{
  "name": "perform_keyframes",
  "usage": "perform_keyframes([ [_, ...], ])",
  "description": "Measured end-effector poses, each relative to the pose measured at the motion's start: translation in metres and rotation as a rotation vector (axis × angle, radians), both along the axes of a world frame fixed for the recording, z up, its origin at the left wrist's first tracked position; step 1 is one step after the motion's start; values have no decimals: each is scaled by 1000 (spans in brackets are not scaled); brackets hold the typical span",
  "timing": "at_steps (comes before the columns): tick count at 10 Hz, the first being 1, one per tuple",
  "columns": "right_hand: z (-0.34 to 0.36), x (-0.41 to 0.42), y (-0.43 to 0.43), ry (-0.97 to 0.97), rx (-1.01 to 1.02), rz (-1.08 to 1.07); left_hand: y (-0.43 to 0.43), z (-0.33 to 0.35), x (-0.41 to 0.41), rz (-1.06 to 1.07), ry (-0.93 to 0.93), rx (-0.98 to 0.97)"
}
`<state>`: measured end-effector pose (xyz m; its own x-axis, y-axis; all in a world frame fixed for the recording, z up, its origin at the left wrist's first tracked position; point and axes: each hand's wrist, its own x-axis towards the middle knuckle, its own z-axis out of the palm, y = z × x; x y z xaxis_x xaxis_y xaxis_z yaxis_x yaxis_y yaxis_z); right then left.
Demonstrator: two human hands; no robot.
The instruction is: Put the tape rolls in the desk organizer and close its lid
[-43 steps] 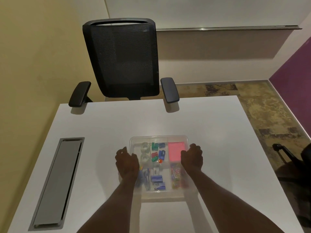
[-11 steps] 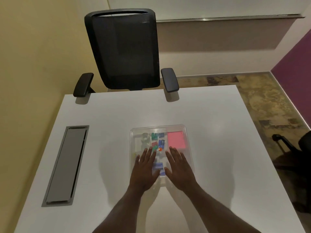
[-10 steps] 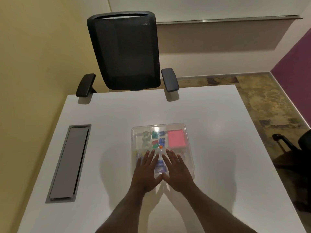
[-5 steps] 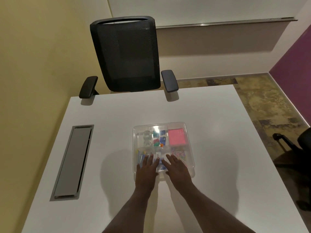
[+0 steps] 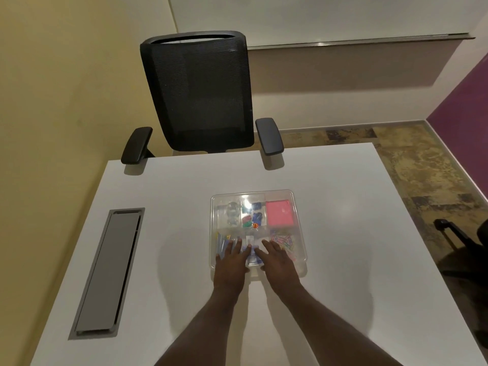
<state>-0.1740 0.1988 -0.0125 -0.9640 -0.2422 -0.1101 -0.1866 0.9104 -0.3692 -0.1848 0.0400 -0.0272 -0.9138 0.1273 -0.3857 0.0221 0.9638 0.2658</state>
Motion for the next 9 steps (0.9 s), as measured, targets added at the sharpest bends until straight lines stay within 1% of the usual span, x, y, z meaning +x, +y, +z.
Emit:
perform_keyframes([
  [1, -1, -14, -1, -6, 18, -4, 0, -1, -15, -2, 12, 5],
  [3, -2, -36, 4, 47, 10, 15, -2, 0, -35, -18, 49, -4],
  [5, 3, -28, 10, 160, 50, 75, -5, 0, -17, -42, 105, 13],
  [6, 10, -12, 9, 263, 48, 78, -5, 6, 2, -32, 153, -8],
  [7, 16, 0, 11, 296, 65, 92, -4, 12, 15, -31, 178, -28],
  [8, 23, 19, 16, 320, 120, 102, 3, 21, 34, -21, 244, -36],
  [9, 27, 26, 18, 336, 157, 69, 14, 28, 42, -36, 281, -13],
])
